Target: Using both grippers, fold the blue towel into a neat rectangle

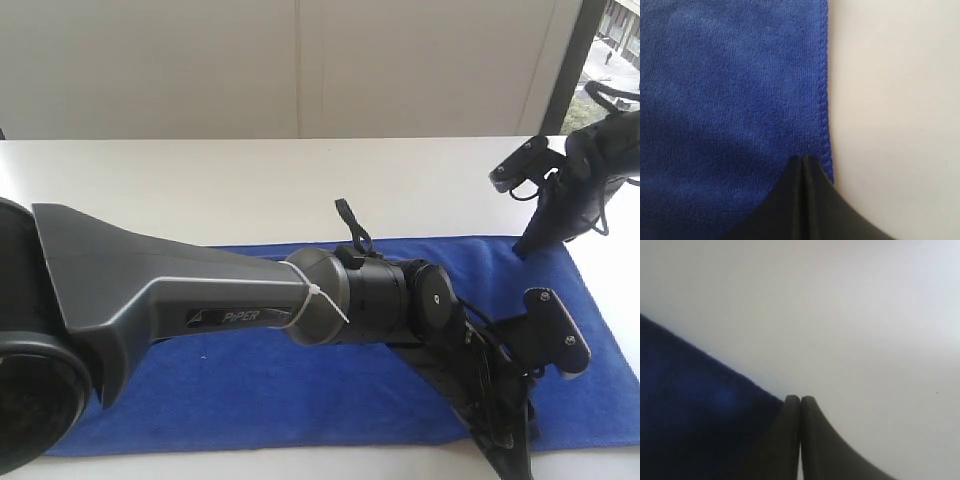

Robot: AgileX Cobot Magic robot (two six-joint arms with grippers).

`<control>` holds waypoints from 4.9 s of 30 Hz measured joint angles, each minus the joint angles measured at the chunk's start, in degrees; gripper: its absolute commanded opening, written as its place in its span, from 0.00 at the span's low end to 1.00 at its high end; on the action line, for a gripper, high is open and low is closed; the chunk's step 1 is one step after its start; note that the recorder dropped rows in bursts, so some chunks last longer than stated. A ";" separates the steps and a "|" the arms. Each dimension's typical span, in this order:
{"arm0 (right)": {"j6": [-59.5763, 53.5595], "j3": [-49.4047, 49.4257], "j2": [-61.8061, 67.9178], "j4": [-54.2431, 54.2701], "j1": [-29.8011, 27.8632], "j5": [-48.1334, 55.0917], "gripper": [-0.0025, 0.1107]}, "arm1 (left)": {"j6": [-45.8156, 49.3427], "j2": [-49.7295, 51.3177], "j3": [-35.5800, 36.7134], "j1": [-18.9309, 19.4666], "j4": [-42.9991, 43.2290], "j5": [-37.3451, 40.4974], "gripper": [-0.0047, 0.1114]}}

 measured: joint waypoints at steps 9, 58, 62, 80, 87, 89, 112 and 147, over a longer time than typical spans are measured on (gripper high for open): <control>13.66 0.00 -4.38 -5.01 0.00 2.75 0.02 | 0.00 -0.39 0.00 0.00 0.00 -0.10 0.04; 0.61 30.06 -32.39 25.89 0.00 17.00 0.02 | -37.05 -28.76 42.20 35.90 48.19 21.25 0.04; 0.61 30.06 -32.39 25.89 0.00 16.89 0.02 | -37.20 -28.76 42.20 35.90 48.66 21.79 0.04; 0.61 30.06 -32.39 27.35 0.00 16.65 0.02 | -46.43 -39.00 39.95 44.73 58.17 -1.26 0.04; 0.61 30.06 -32.39 28.58 0.00 16.50 0.02 | -47.37 -29.60 37.39 52.99 59.45 -11.40 0.04; 0.61 30.06 -32.39 28.67 0.00 16.15 0.02 | -47.37 -27.23 36.37 53.94 59.45 -15.28 0.04; 0.61 30.06 -32.39 28.78 0.00 15.54 0.02 | -43.58 -13.21 26.34 55.49 59.73 -21.57 0.04; 3.52 25.05 -20.99 27.41 0.00 10.32 0.02 | -43.43 -76.94 43.95 39.33 40.21 11.94 0.04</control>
